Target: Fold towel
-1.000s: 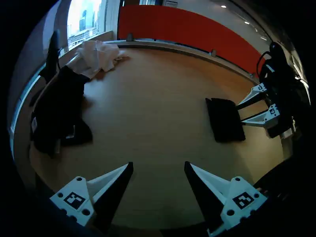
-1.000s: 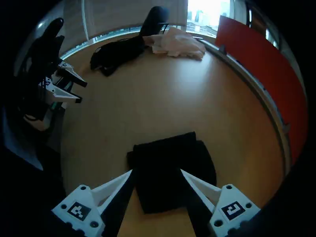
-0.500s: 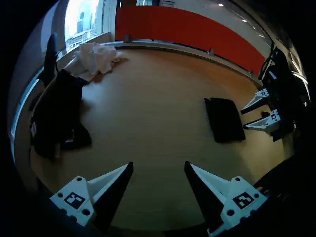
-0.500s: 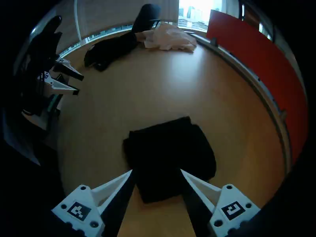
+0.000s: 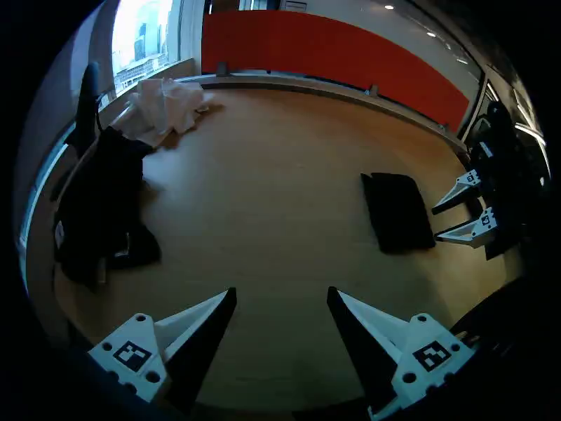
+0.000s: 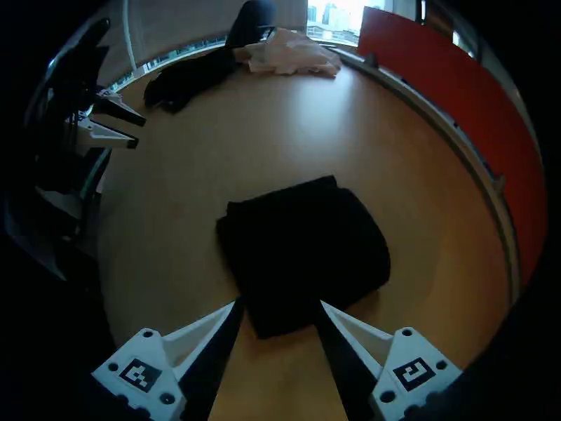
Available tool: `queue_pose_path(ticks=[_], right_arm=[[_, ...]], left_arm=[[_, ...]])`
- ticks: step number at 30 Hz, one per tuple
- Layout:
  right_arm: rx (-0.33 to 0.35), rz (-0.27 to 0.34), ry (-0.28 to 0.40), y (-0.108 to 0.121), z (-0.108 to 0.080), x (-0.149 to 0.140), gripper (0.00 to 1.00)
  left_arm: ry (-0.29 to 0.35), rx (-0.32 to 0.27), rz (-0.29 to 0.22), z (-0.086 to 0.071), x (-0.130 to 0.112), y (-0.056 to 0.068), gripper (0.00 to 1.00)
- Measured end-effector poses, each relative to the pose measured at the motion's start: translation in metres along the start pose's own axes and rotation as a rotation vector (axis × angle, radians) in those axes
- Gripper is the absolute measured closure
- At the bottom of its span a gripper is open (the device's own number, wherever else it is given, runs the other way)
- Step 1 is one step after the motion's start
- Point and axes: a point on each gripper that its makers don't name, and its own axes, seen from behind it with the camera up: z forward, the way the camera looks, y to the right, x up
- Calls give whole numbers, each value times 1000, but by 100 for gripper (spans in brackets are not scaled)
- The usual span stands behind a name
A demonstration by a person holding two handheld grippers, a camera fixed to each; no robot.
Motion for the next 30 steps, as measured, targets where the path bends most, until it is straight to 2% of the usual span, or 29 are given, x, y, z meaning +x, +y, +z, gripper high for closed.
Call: queue_pose_path(ticks=[11,14,20,30], right_arm=[[-5,47,-42,-6,8,-28,26],[-6,62,-51,-8,10,-34,30],[-2,100,-58,-11,12,-40,48],[-10,126,-61,-13,15,-45,62]], left_arm=[[-1,-4,5,0,1,2,4],[-1,-5,6,1,1,2,4],[-2,-5,9,1,1,3,4],[-2,-6,9,1,1,4,4]])
